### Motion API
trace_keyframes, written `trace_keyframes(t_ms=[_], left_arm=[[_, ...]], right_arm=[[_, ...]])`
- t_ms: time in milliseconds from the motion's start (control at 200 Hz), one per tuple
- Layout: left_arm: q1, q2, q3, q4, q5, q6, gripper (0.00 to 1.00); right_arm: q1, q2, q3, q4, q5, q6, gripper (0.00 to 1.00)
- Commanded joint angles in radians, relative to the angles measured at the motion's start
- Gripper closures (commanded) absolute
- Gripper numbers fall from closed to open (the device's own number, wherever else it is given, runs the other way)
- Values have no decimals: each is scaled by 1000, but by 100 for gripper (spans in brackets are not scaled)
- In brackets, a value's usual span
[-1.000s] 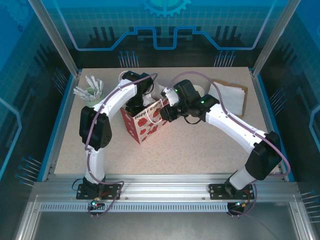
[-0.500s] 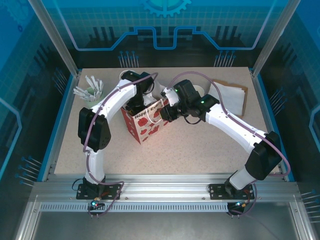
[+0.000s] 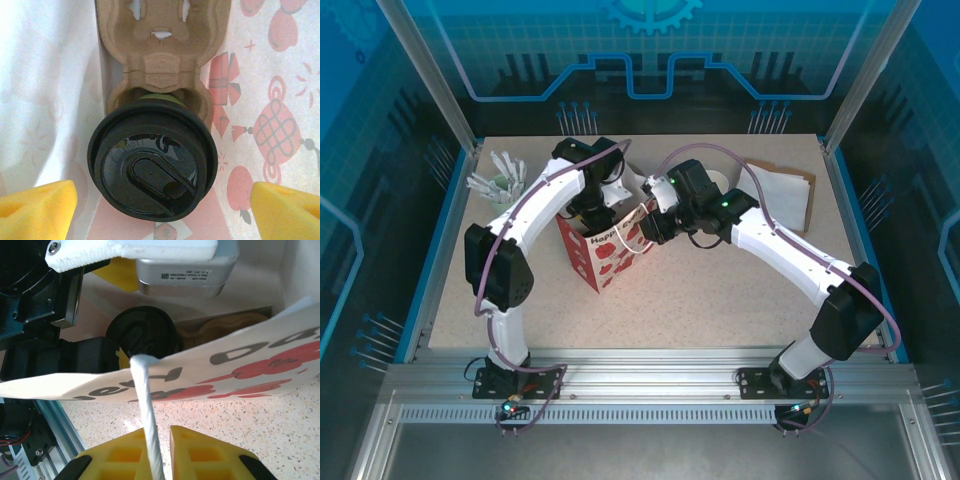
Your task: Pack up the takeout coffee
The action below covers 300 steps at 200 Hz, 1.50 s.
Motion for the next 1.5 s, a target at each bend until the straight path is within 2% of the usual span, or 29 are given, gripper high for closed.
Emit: trace_keyframes(t_ms=[0, 235, 635, 1076, 1271, 1386, 1496], left_arm=[[-4, -43, 26, -5, 24, 6, 6], [-4, -59, 26, 7, 16, 0, 1], [-7, -134, 28, 56, 42, -8, 3], [-6, -280, 59, 149, 88, -24, 2], [-4, -366, 63, 230, 81, -92, 4], [-2, -449, 28, 323, 82, -167, 4], [20, -542, -34, 416, 67, -258, 5]], right_arm=[[20, -2, -3, -15, 6, -14, 85], [20, -5, -7, -18, 8, -12, 85], [21, 1, -9, -14, 10, -9, 85], [22, 4, -5, -13, 11, -8, 85], [21, 6, 2, -3, 15, 0, 85], [21, 4, 13, 2, 22, 9, 76], [22, -11, 30, 5, 37, 16, 59]])
